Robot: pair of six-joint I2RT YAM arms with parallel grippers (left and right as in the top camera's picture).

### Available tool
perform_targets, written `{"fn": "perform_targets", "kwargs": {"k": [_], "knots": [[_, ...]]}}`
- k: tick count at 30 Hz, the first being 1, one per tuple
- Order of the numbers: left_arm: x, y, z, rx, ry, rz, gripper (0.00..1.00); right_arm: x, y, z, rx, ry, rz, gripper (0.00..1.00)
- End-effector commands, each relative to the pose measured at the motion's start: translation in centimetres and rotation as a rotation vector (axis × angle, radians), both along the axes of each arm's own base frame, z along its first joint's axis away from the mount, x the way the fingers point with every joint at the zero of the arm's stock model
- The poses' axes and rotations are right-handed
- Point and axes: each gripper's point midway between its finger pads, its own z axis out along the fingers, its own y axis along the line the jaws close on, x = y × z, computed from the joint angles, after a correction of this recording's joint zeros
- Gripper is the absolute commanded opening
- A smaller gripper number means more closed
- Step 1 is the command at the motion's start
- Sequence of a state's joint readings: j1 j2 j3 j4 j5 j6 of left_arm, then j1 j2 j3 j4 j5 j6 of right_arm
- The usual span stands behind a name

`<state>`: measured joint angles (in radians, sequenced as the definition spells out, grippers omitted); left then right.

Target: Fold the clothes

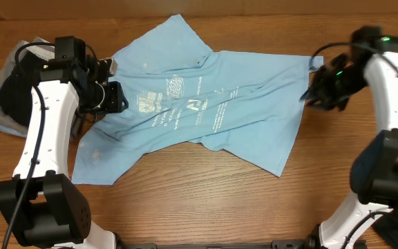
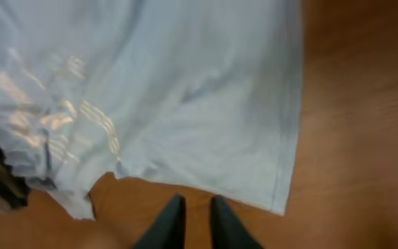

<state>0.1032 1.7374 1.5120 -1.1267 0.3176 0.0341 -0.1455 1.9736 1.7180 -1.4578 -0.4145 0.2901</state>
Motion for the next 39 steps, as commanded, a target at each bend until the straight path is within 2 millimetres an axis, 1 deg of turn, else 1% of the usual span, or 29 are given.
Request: {"fn": "perform_targets", "kwargs": {"k": [1,4,6,8,10,12,14,16,21,23,24,25,26,28,30,31,32,34,35,38,39], "knots": [[0.4,0.0,1.2,0.021,-0.045,-0.028,0.35,-3.3,3.0,-2.6,-0.02,0.094,0.125,0.04],[0.3,0.0,1.2,0.021,-0.042,-0.028,0.35,-5.8,4.2,-6.1,-0.081,0.171,0.169,0.04],[0.3,0.0,1.2,0.02,-0.041,-0.029,0.35,-6.8,4.7,-8.2,-0.114,0.186,0.176,0.04],[0.3,0.0,1.2,0.021,-0.042,-0.03,0.35,-7.5,4.6,-9.9,-0.158,0.2,0.157,0.04],[0.2,0.0,1.2,0.022,-0.04,-0.035,0.35,-8.1,4.5,-11.0,-0.178,0.192,0.147,0.04],[0.1,-0.1,1.1,0.023,-0.037,-0.043,0.36,-8.5,4.5,-11.4,-0.182,0.165,0.143,0.04],[0.0,-0.1,1.1,0.026,-0.036,-0.055,0.36,-8.7,4.5,-11.1,-0.182,0.123,0.144,0.04],[-0.1,-0.1,1.1,0.028,-0.036,-0.06,0.36,-8.8,4.8,-9.8,-0.184,0.064,0.155,0.04],[0.0,-0.1,1.1,0.028,-0.037,-0.059,0.36,-9.1,5.8,-5.0,-0.183,-0.115,0.184,0.04],[-0.1,-0.1,1.1,0.027,-0.036,-0.059,0.36,-9.3,6.0,-4.2,-0.195,-0.171,0.173,0.04],[-0.1,-0.1,1.1,0.027,-0.036,-0.059,0.36,-9.3,5.9,-4.4,-0.203,-0.187,0.161,0.07],[-0.1,-0.1,1.1,0.027,-0.036,-0.059,0.36,-9.4,5.8,-4.8,-0.208,-0.191,0.152,0.17],[-0.1,-0.1,1.1,0.027,-0.035,-0.059,0.36,-9.6,5.7,-5.5,-0.21,-0.186,0.137,0.34],[-0.1,-0.1,1.1,0.026,-0.033,-0.059,0.37,-10.2,5.6,-7.4,-0.211,-0.168,0.12,0.43],[-0.2,-0.1,1.0,0.026,-0.028,-0.059,0.37,-11.3,5.4,-9.5,-0.212,-0.124,0.087,0.59],[-0.3,-0.1,1.0,0.025,-0.026,-0.059,0.37,-11.9,5.3,-10.3,-0.213,-0.102,0.076,0.63],[-0.3,-0.1,1.0,0.025,-0.024,-0.059,0.38,-12.4,5.2,-10.9,-0.217,-0.083,0.069,0.66],[-0.4,-0.1,1.0,0.025,-0.022,-0.06,0.38,-12.9,5.1,-11.6,-0.218,-0.068,0.069,0.74],[-0.4,-0.1,1.0,0.025,-0.022,-0.06,0.39,-13.2,5.1,-11.9,-0.219,-0.059,0.067,0.75],[-0.3,-0.1,1.0,0.025,-0.025,-0.06,0.39,-13.6,5.0,-12.4,-0.222,-0.04,0.068,0.75],[-0.3,-0.1,1.0,0.024,-0.025,-0.06,0.39,-13.6,4.9,-12.5,-0.229,-0.037,0.068,0.71]]}}
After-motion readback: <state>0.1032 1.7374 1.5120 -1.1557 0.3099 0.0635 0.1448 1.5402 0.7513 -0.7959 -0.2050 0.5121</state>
